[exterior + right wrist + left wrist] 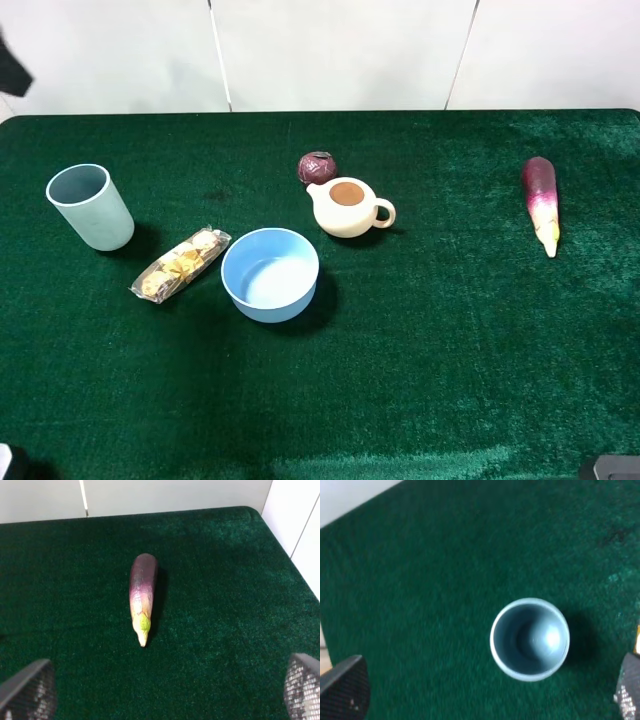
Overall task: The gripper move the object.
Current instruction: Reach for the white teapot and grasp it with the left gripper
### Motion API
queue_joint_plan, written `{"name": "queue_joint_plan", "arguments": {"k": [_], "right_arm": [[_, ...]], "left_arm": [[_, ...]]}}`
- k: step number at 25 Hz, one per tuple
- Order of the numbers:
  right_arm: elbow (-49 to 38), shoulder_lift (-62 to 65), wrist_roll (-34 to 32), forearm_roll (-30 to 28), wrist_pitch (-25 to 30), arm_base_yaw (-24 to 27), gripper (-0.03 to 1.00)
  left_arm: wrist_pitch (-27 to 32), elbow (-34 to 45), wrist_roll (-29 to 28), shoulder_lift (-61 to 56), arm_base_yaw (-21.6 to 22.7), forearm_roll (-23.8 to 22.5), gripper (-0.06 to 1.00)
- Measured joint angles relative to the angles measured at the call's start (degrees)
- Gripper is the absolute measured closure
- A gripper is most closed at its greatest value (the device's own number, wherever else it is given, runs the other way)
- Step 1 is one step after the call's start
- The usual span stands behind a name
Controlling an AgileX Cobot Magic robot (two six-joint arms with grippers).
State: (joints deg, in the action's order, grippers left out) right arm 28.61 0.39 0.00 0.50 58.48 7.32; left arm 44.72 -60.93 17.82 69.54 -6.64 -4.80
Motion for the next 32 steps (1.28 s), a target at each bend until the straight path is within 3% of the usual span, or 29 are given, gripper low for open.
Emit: {"name": "queue_joint_plan", "arguments": {"k": [6,10,17,23,30,32], "right_arm": [[0.0,0.0,0.0,0.0,0.0,0.0,0.27],[0.0,0.0,0.0,0.0,0.0,0.0,0.27],[0.0,0.0,0.0,0.0,0.0,0.0,0.27],[0.0,0.0,0.0,0.0,0.0,0.0,0.27],[0.0,0.0,0.0,0.0,0.0,0.0,0.27],[0.0,0.0,0.0,0.0,0.0,0.0,0.27]], "left_arm": [[0.0,-7.7,3.1,10.0,-5.2,0.0,-0.05],[-0.1,-12.7,9.1,17.0,-9.2,0.0,-0.05],[0.3,-21.3,26.3,28.3,-15.8,0.0,-0.05],[4.1,-29.2,43.8,37.0,-20.7,-0.1,-0.05],[6.6,-35.2,63.4,44.4,-24.0,0.0,-0.05],[6.8,-35.6,66.3,45.8,-24.5,0.0,-0.05]]}}
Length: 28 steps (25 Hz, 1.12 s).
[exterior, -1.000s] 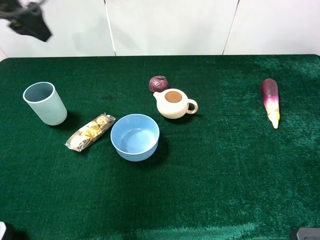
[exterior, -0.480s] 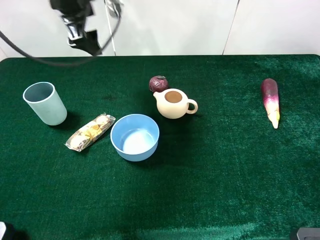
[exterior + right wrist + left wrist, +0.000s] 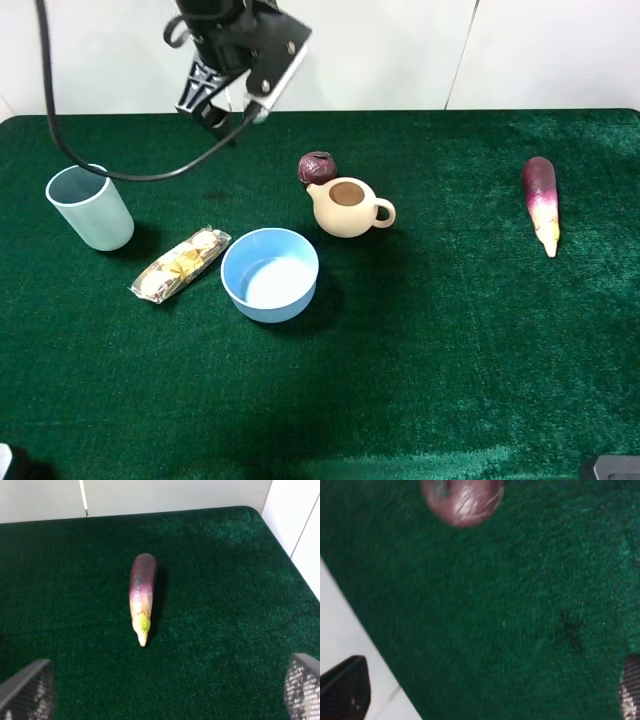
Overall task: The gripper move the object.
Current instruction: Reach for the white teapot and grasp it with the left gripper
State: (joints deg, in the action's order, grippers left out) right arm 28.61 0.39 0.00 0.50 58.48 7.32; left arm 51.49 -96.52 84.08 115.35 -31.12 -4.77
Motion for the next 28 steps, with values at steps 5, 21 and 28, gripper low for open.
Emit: {"name": "queue_joint_plan", "arguments": {"k": [5,21,28], "right_arm": [[0.0,0.0,0.0,0.0,0.0,0.0,0.27],[0.0,0.0,0.0,0.0,0.0,0.0,0.27],[0.0,0.0,0.0,0.0,0.0,0.0,0.27]], "left_arm": [[0.2,-0.3,1.7,2.3,-1.1,0.1,-0.05],[-4.1,-11.4,2.6,15.4,-4.6,0.3,-0.05],[-7.2,-12.9,3.2,19.9,-4.6,1.7,-0.05]]}}
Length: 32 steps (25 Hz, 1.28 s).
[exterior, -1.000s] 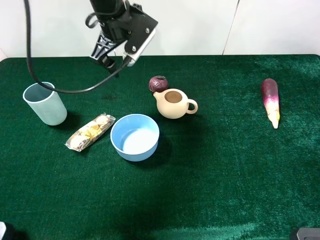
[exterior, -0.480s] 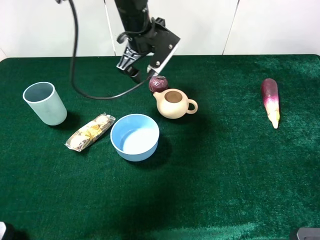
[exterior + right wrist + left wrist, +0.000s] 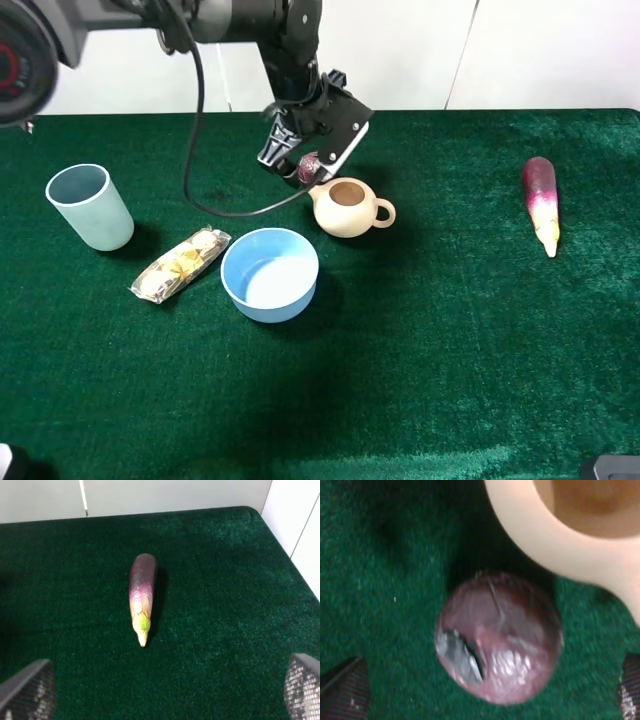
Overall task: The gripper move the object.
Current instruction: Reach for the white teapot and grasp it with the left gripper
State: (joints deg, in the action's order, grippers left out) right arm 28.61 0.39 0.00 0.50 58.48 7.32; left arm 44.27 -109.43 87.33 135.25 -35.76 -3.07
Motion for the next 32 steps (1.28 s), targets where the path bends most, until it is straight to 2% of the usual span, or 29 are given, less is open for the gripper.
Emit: {"name": "queue_joint_plan", "arguments": {"k": [11,32], "right_arm": [[0.0,0.0,0.0,0.0,0.0,0.0,0.27],[0.0,0.0,0.0,0.0,0.0,0.0,0.27]], "left_arm": [[-4.1,-0.7,1.4,3.2,0.0,2.1,-0.05],[-4.7,-0.7,1.5,4.6,0.0,3.1,-0.05]]}}
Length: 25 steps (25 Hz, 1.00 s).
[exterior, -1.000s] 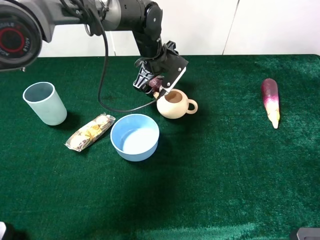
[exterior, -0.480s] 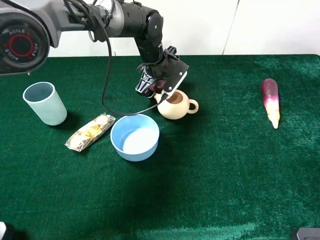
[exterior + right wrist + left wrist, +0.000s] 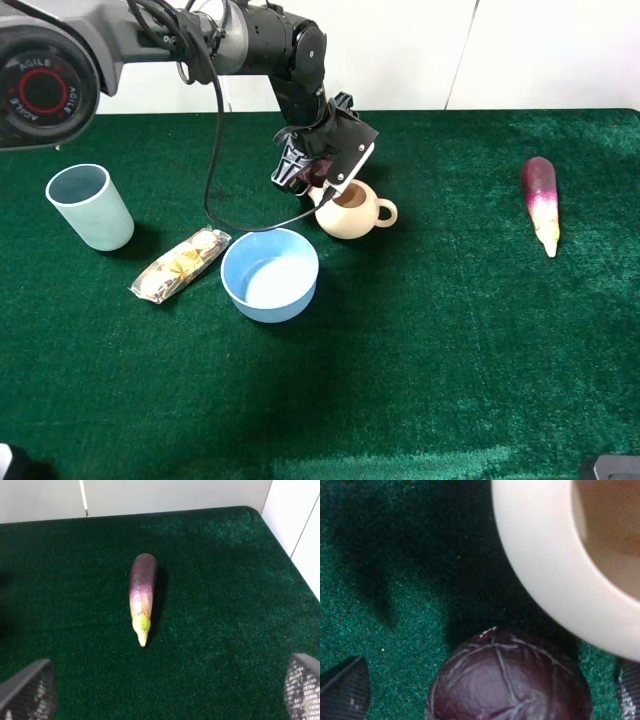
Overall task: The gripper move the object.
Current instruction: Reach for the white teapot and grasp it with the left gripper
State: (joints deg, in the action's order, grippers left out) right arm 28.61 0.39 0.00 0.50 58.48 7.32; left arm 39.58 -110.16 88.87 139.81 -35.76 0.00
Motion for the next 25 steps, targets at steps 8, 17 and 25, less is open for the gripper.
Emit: {"name": "queue_joint_plan", "arguments": {"k": [8,17,25], "right_arm": [[0.0,0.0,0.0,0.0,0.0,0.0,0.27],[0.0,0.0,0.0,0.0,0.0,0.0,0.27],[0.0,0.0,0.0,0.0,0.0,0.0,0.27]], "left_arm": [[0.0,0.0,0.0,0.0,0.0,0.0,0.12],[2.8,-0.2,-0.1,0.0,0.2,0.0,0.33],[4.3,-0.4,-0.1,0.0,0.3,0.0,0.33]]}}
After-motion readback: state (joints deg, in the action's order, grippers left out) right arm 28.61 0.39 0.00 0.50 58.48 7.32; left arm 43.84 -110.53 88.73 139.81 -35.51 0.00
